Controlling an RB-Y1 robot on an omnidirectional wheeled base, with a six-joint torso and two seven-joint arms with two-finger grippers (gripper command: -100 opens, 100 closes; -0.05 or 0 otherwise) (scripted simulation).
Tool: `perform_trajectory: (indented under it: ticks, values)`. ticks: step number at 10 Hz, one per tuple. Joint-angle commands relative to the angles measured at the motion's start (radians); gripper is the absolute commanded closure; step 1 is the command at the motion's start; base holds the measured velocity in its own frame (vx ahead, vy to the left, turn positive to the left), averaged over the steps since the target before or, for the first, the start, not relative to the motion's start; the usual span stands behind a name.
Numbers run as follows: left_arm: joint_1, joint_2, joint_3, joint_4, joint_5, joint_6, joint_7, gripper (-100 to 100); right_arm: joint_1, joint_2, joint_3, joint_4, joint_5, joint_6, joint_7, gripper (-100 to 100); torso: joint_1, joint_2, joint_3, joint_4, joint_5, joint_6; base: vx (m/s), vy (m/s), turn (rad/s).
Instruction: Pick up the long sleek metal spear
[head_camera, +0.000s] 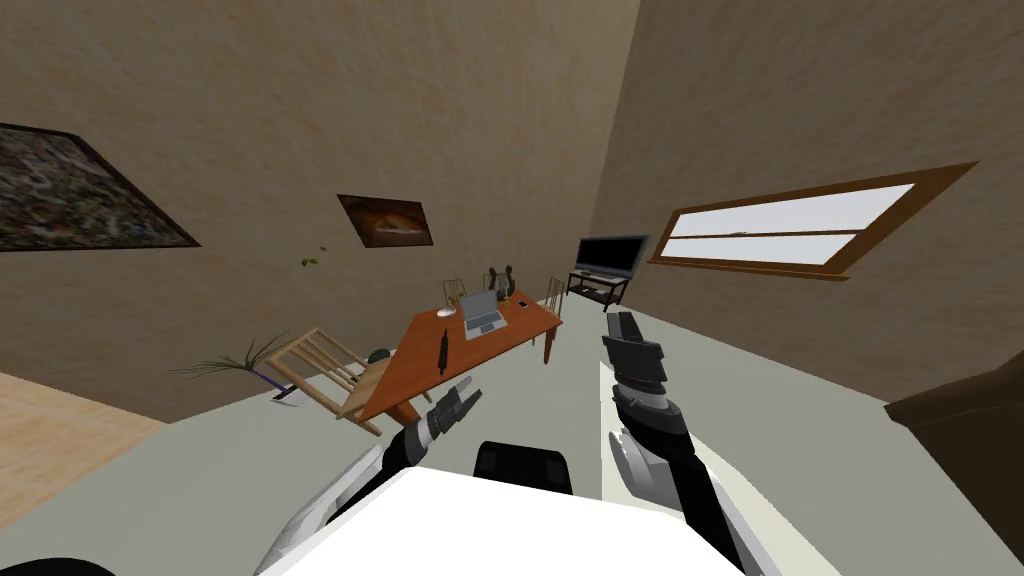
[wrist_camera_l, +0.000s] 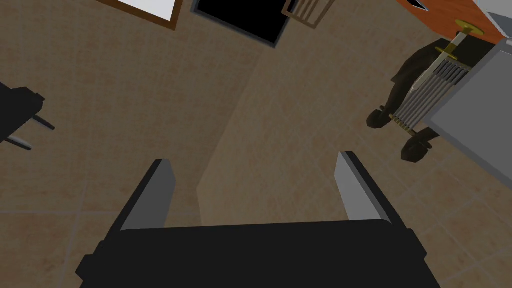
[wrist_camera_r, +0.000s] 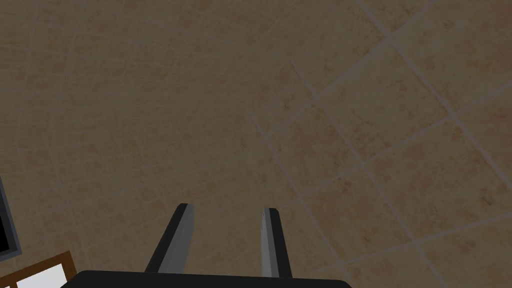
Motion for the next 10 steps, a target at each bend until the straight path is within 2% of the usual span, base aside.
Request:
perform_trajectory:
  ticks: [1, 2, 3, 4, 5, 6, 7, 8, 10]
  values:
    - [-0.013, 0.019, -0.012, 0.042, -0.010, 0.003, -0.021, -100, 0.000, 0.000, 0.000, 0.000, 0.000, 0.000, 0.000, 0, 0.000, 0.000, 0.000, 0.000, 0.000, 0.000, -0.029, 0.039, -0.320]
    - [-0.017, 0.055, -0.037, 0.068, -0.030, 0.006, -0.064, -100, 0.000, 0.000, 0.000, 0.000, 0.000, 0.000, 0.000, 0, 0.000, -0.001, 0.000, 0.000, 0.000, 0.000, -0.040, 0.042, -0.415]
    - [-0.017, 0.055, -0.037, 0.098, -0.030, 0.006, -0.064, -100, 0.000, 0.000, 0.000, 0.000, 0.000, 0.000, 0.000, 0, 0.001, 0.000, 0.000, 0.000, 0.000, 0.000, -0.040, 0.040, -0.308]
    - [-0.021, 0.091, -0.063, 0.137, -0.050, 0.010, -0.106, -100, 0.000, 0.000, 0.000, 0.000, 0.000, 0.000, 0.000, 0, 0.000, 0.000, 0.000, 0.000, 0.000, -0.001, -0.044, 0.050, -0.300]
    - [-0.021, 0.091, -0.063, 0.153, -0.050, 0.010, -0.108, -100, 0.000, 0.000, 0.000, 0.000, 0.000, 0.000, 0.000, 0, 0.001, 0.000, 0.000, 0.000, 0.000, 0.000, -0.030, 0.046, -0.385]
    - [-0.025, 0.125, -0.089, 0.185, -0.070, 0.015, -0.145, -100, 0.000, 0.000, 0.000, 0.000, 0.000, 0.000, 0.000, 0, 0.001, -0.001, 0.000, 0.000, 0.000, 0.000, -0.026, 0.054, -0.425]
    - [-0.025, 0.125, -0.089, 0.209, -0.070, 0.015, -0.153, -100, 0.000, 0.000, 0.000, 0.000, 0.000, 0.000, 0.000, 0, 0.002, -0.001, -0.001, 0.000, 0.000, 0.000, -0.022, 0.057, -0.342]
    - [-0.029, 0.159, -0.117, 0.252, -0.089, 0.021, -0.193, -100, 0.000, 0.000, 0.000, 0.000, 0.000, 0.000, 0.000, 0, 0.002, -0.002, -0.001, 0.000, 0.001, -0.001, -0.022, 0.062, -0.342]
    - [-0.029, 0.159, -0.117, 0.263, -0.089, 0.021, -0.198, -100, 0.000, 0.000, 0.000, 0.000, 0.000, 0.000, 0.000, 0, 0.002, -0.002, -0.001, 0.000, 0.001, -0.001, -0.021, 0.044, -0.238]
